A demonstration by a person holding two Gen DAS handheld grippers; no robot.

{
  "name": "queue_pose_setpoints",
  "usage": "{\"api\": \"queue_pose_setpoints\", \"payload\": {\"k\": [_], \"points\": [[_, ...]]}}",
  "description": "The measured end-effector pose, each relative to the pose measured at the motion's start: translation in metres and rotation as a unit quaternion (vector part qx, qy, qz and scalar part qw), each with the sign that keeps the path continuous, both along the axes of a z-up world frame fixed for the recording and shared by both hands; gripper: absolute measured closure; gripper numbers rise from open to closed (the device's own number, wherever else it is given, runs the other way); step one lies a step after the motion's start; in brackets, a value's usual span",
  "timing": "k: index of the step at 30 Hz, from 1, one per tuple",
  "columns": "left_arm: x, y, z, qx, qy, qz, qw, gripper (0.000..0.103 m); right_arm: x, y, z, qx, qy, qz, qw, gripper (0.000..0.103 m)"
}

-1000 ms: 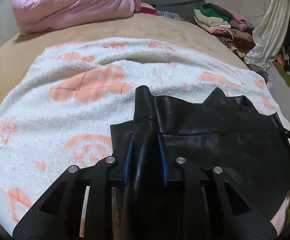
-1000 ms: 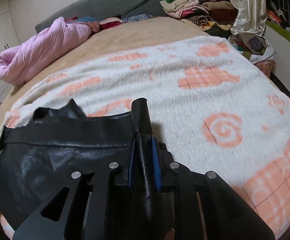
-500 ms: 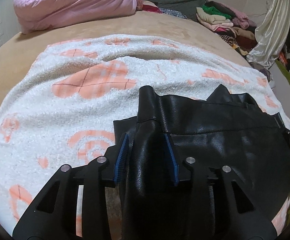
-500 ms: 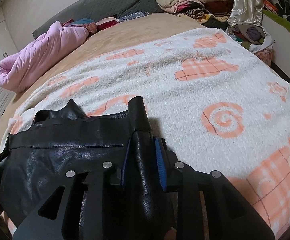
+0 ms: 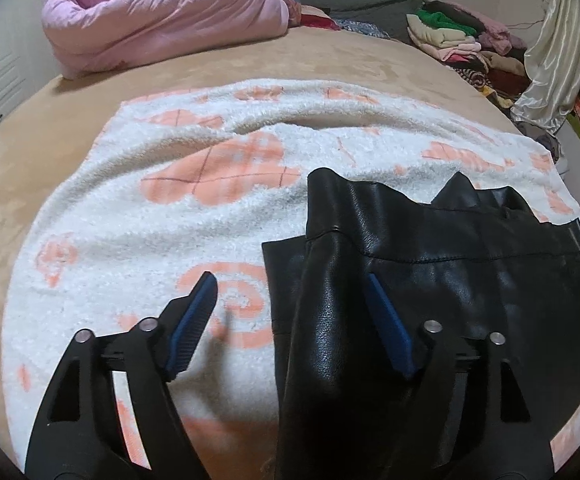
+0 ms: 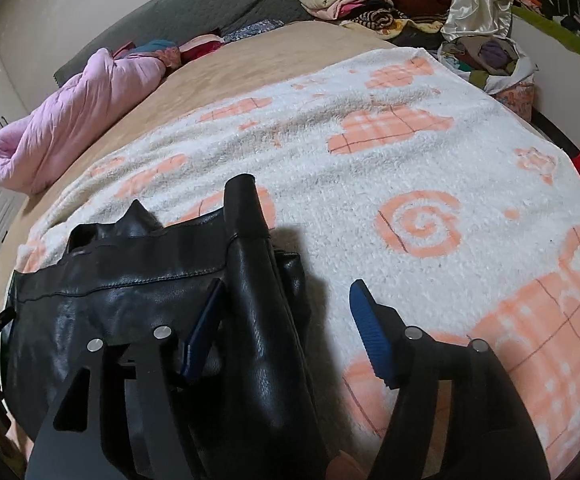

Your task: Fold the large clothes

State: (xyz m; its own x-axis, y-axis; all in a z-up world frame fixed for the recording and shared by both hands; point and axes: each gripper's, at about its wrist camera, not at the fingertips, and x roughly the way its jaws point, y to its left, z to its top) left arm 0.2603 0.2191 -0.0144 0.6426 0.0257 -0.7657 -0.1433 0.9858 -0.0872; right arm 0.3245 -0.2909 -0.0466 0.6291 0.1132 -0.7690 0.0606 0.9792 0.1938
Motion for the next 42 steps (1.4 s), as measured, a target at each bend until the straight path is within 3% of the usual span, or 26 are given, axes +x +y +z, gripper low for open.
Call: {"api": "queue_pose_setpoints", "payload": {"k": [2, 11, 12, 16, 22, 26, 30, 34, 35, 36, 37, 39, 41, 42], "points": [[-0.002, -0.001, 0.004, 0.003, -0.002, 0.000, 1.0000, 0.026, -0.004, 0.000, 0.003, 0.002, -0.001, 0.001, 1.000, 0.032], [-0.015, -0.004, 0.017, -0.015, -0.011, -0.003, 0.9998, 0.015, -0.031, 0.004, 0.022, 0.034, -0.016, 0.023, 0.999, 0.022], [-0.018, -0.003, 0.018, -0.027, -0.011, -0.002, 0.9996, 0.009, -0.036, 0.004, 0.024, 0.039, -0.018, 0.025, 0.999, 0.022], [-0.032, 0.002, 0.020, -0.072, -0.011, 0.000, 0.9974, 0.010, -0.051, 0.005, 0.028, 0.055, -0.016, 0.038, 0.998, 0.016], [-0.057, 0.011, 0.004, -0.142, 0.017, -0.003, 0.9897, 0.010, -0.073, 0.004, 0.026, 0.080, 0.001, 0.050, 0.996, 0.016], [-0.071, 0.010, -0.003, -0.165, 0.023, -0.002, 0.9861, 0.010, -0.088, 0.003, 0.018, 0.090, 0.014, 0.056, 0.994, 0.016], [-0.085, 0.005, -0.021, -0.214, 0.036, -0.002, 0.9761, 0.010, -0.096, 0.002, 0.008, 0.092, 0.028, 0.061, 0.994, 0.016], [-0.088, -0.004, -0.036, -0.220, 0.041, -0.001, 0.9747, 0.010, -0.094, -0.003, -0.011, 0.107, 0.053, 0.051, 0.992, 0.016], [-0.088, -0.005, -0.037, -0.220, 0.038, 0.001, 0.9747, 0.010, -0.092, -0.004, -0.020, 0.116, 0.060, 0.048, 0.990, 0.018], [-0.088, -0.008, -0.037, -0.221, 0.033, -0.002, 0.9746, 0.022, -0.092, -0.004, -0.023, 0.125, 0.059, 0.049, 0.989, 0.022], [-0.088, -0.011, -0.036, -0.220, 0.032, -0.004, 0.9749, 0.024, -0.092, -0.005, -0.025, 0.144, 0.057, 0.056, 0.986, 0.040], [-0.090, -0.016, -0.034, -0.205, 0.031, -0.005, 0.9783, 0.038, -0.093, -0.007, -0.026, 0.169, 0.060, 0.059, 0.982, 0.048], [-0.096, -0.021, -0.029, -0.196, 0.026, -0.009, 0.9803, 0.048, -0.096, -0.007, -0.021, 0.161, 0.056, 0.062, 0.983, 0.070], [-0.099, -0.022, -0.026, -0.190, 0.024, -0.011, 0.9814, 0.052, -0.098, -0.008, -0.016, 0.160, 0.053, 0.064, 0.984, 0.074]]}}
